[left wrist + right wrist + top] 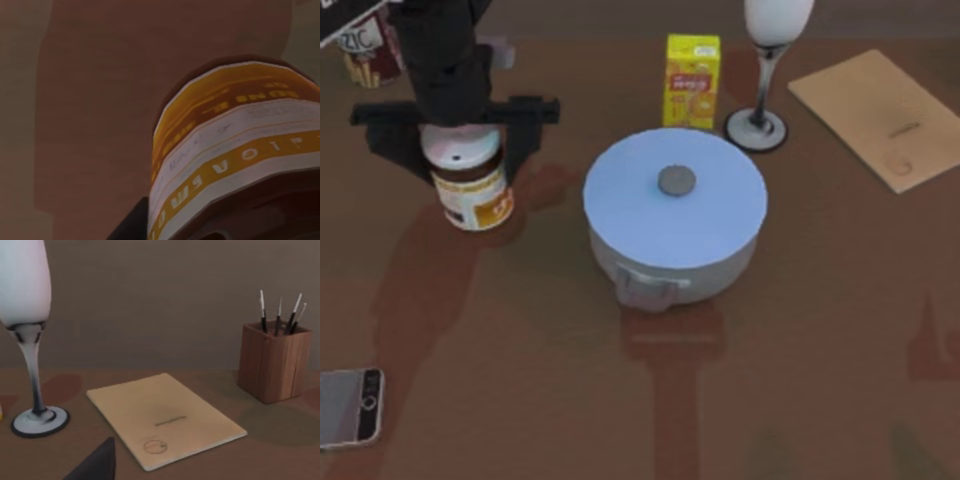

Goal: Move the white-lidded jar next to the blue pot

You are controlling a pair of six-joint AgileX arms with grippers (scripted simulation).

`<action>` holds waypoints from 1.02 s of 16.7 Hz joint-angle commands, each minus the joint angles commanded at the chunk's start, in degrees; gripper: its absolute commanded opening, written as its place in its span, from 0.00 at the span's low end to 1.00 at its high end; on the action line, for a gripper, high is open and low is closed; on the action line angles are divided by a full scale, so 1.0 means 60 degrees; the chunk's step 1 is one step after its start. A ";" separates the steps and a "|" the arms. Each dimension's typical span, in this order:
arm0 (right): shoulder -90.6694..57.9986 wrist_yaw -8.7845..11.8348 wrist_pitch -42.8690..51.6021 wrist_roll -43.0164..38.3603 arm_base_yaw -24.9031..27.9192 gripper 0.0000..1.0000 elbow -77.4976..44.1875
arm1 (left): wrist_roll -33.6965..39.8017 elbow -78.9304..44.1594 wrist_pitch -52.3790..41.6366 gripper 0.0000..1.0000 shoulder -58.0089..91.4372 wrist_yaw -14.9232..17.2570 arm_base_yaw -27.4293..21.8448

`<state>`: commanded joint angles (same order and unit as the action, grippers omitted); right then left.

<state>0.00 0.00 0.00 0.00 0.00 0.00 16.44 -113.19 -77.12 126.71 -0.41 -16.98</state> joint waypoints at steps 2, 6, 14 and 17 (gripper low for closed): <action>0.0000 0.0000 0.0000 0.0000 0.0000 1.00 0.0000 | -0.0029 0.0035 -0.0018 0.00 -0.0038 0.0003 0.0046; 0.0000 0.0000 0.0000 0.0000 0.0000 1.00 0.0000 | -0.0023 0.0672 0.0705 0.00 0.0033 -0.0030 0.0054; 0.0000 0.0000 0.0000 0.0000 0.0000 1.00 0.0000 | -0.0036 0.1576 0.1772 0.00 0.0195 0.0002 0.0033; 0.0000 0.0000 0.0000 0.0000 0.0000 1.00 0.0000 | -0.0036 0.1576 0.1772 0.23 0.0195 0.0002 0.0033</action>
<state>0.00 0.00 0.00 0.00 0.00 0.00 16.23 -103.73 -66.49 127.88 -0.40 -16.78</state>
